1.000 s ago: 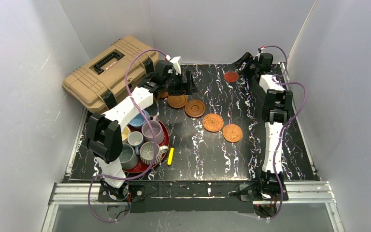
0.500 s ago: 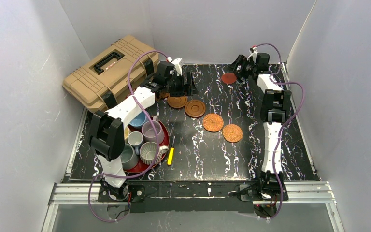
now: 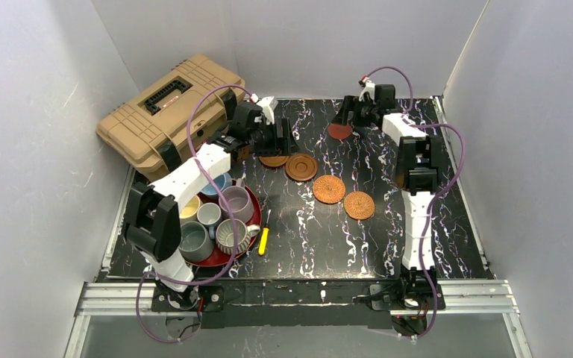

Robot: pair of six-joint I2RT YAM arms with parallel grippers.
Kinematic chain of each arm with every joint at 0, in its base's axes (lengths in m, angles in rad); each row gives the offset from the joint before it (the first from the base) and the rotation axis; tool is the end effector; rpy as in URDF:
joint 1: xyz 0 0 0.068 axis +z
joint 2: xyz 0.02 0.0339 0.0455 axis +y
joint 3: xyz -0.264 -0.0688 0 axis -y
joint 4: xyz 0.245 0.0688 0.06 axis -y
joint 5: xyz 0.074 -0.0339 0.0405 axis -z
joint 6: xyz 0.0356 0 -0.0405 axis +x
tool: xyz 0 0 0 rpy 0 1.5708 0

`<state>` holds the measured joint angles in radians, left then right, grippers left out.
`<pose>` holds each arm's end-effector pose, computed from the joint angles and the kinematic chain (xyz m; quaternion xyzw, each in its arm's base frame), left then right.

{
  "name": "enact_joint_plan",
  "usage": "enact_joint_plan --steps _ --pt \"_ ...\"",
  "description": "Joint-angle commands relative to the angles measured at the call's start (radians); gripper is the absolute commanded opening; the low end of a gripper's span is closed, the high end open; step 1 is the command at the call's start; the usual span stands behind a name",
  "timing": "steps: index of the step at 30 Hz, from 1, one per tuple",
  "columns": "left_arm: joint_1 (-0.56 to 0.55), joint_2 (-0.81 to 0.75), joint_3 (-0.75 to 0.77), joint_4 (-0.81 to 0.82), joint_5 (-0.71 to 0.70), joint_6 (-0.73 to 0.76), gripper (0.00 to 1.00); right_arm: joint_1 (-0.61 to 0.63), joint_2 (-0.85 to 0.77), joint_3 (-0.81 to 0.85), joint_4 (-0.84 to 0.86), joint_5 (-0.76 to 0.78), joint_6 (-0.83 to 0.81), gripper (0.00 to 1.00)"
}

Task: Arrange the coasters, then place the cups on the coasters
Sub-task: Move the coaster to the center of the board.

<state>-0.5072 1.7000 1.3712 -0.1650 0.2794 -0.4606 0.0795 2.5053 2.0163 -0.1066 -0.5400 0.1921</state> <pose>0.3454 -0.2031 0.3017 0.0912 0.8482 -0.3421 0.3939 0.5601 0.0630 0.1496 -0.0769 0.8571 0.2946 0.4155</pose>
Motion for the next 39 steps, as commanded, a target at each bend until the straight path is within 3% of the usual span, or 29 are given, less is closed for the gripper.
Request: enact_joint_plan --steps 1,7,12,15,21,29,39 --pt "-0.001 -0.118 -0.035 -0.013 -0.043 0.029 0.78 0.049 0.006 -0.112 -0.243 0.128 -0.085 0.96" --pt "0.005 -0.225 -0.1 -0.043 -0.087 0.043 0.78 0.1 -0.083 -0.221 -0.238 0.204 -0.137 0.95" --pt "0.022 -0.316 -0.156 -0.084 -0.083 0.054 0.78 0.146 -0.216 -0.387 -0.136 0.37 -0.124 0.96" --pt "0.034 -0.37 -0.172 -0.132 -0.086 0.087 0.79 0.16 -0.269 -0.398 -0.129 0.444 -0.108 0.98" --pt "0.068 -0.459 -0.206 -0.224 -0.119 0.181 0.85 0.202 -0.274 -0.296 -0.181 0.534 -0.114 0.98" --pt "0.131 -0.522 -0.305 -0.224 -0.139 0.223 0.98 0.247 -0.181 -0.14 -0.207 0.653 -0.092 0.98" --pt "0.138 -0.532 -0.337 -0.218 -0.149 0.243 0.98 0.263 -0.055 0.078 -0.253 0.695 -0.064 0.98"
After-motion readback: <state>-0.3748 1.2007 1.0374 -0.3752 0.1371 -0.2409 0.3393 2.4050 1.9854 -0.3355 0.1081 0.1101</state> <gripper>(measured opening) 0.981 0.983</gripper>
